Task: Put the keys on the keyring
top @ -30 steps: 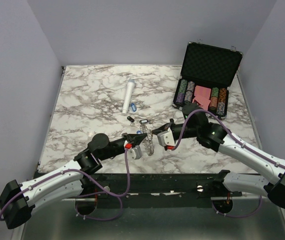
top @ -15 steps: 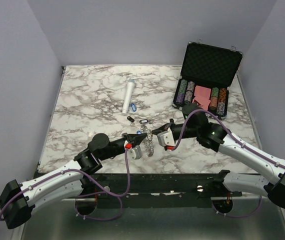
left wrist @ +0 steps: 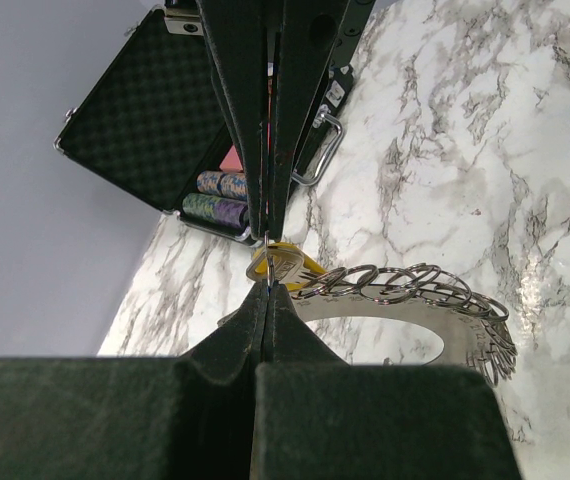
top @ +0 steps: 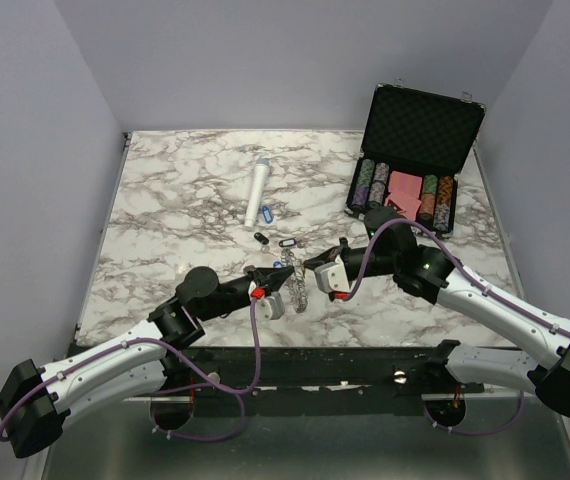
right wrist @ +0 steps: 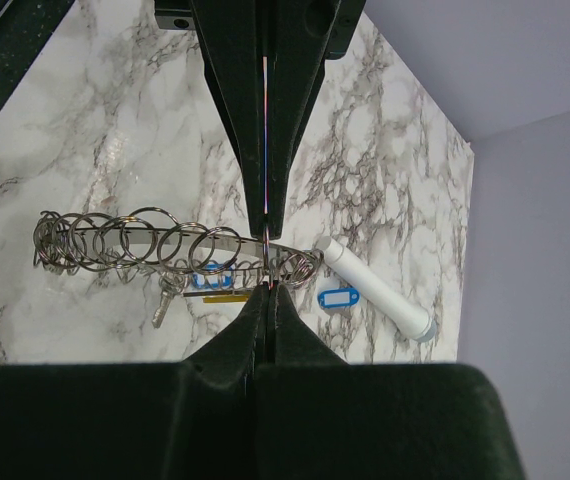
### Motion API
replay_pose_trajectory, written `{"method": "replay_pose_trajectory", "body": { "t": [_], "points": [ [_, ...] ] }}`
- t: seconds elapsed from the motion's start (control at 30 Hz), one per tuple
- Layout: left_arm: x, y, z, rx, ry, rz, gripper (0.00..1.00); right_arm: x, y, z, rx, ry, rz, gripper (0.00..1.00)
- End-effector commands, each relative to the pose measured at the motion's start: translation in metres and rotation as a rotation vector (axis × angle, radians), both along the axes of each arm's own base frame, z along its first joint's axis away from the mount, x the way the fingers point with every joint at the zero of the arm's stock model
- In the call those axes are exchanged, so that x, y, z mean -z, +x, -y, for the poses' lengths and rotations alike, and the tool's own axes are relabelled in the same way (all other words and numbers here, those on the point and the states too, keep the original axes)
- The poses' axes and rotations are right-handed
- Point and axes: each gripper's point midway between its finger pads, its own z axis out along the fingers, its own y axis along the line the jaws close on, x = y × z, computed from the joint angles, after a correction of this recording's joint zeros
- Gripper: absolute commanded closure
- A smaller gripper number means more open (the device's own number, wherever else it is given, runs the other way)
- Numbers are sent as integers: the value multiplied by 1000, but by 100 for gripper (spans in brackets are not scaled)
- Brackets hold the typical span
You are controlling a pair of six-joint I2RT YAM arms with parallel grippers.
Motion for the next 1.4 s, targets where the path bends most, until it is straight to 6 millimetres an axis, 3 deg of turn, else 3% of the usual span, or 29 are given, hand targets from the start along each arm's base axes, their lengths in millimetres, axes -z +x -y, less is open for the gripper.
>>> {"method": "replay_pose_trajectory", "body": {
  "t": [0.0, 0.63, 1.1, 1.37],
  "points": [
    [-20, 1, 1, 6, -31, 51, 100, -8, -5, -5, -26, 17, -6, 100],
    [-18, -2, 2, 26, -22, 54, 100, -7, -16, -8, -74, 22, -51, 100],
    [-16, 2, -2, -3, 0, 77, 100, -9, 7, -3, 73, 15, -51, 100],
    [-16, 2, -3, -5, 1, 78, 100, -5, -1, -3, 31, 3, -59, 100]
  ]
}}
